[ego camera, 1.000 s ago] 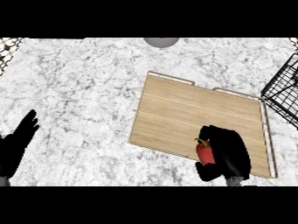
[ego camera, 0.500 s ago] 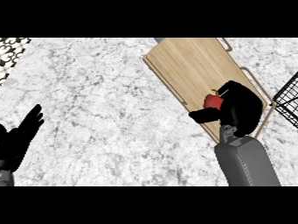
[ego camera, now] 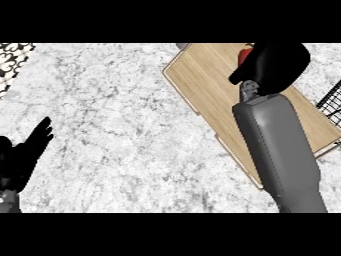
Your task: Pick the bell pepper from the tray and place it in the tiered basket
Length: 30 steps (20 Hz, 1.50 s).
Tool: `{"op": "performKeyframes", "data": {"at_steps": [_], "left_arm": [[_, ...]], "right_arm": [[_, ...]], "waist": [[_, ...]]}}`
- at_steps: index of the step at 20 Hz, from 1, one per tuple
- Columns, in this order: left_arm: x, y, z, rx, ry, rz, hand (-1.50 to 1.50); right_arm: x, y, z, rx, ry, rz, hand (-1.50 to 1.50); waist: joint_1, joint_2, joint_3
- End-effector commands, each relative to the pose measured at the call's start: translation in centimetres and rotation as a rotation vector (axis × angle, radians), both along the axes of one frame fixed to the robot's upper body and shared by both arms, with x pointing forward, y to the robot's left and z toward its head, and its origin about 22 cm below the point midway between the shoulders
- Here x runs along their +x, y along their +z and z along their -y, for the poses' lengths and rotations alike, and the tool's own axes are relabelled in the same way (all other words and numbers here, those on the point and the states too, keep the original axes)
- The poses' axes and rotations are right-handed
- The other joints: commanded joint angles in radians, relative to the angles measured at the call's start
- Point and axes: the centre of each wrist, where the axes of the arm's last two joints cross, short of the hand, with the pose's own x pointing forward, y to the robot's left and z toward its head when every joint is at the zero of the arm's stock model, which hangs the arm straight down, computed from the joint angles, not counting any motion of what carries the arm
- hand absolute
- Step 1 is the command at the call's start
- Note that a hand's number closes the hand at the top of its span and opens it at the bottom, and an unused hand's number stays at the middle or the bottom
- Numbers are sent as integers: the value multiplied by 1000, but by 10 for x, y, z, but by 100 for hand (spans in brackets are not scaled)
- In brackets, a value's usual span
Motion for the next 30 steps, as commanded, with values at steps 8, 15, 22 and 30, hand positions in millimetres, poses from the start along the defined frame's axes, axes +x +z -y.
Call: {"op": "performKeyframes", "data": {"at_steps": [8,15,22,30], "left_arm": [[4,2,-13,-21,48,-13,0],[-9,-1,-23,14,31,-4,0],[-5,-2,7,-17,22,-4,0],[-7,2,-16,-10,29,-4,0]], "right_arm": [[56,52,35,65,-172,208,150],[82,44,133,-9,-220,184,150],[82,43,177,135,-133,404,150],[79,48,241,153,-135,417,150]], "waist": [[-39,-2,2],[-35,0,3],[-31,2,5],[-32,2,4]]}}
